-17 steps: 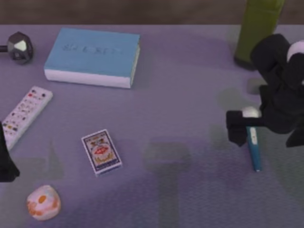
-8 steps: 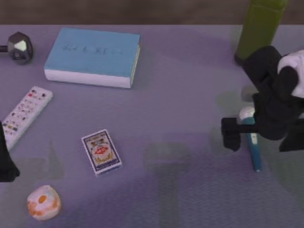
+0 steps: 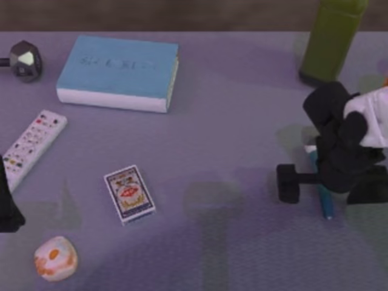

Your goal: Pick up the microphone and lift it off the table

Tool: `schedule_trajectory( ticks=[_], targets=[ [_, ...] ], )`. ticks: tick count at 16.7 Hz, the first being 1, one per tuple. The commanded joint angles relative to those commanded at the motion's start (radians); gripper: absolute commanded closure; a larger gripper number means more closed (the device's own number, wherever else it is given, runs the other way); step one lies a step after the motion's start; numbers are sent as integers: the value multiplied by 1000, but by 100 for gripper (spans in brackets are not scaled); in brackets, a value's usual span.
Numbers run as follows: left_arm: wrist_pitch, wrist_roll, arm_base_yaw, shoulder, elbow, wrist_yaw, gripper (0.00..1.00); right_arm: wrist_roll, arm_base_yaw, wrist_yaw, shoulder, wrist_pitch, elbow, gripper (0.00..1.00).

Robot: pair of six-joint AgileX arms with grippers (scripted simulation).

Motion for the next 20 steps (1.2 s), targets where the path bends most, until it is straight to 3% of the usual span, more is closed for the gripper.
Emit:
schedule_trajectory(
  ticks=[3,16,20],
  targets=[
    [0,0,0,0,0,0,0,0,0,0,0,0,0,0],
    [0,0,0,0,0,0,0,0,0,0,0,0,0,98],
    [0,0,0,0,0,0,0,0,0,0,0,0,0,100]
  ],
)
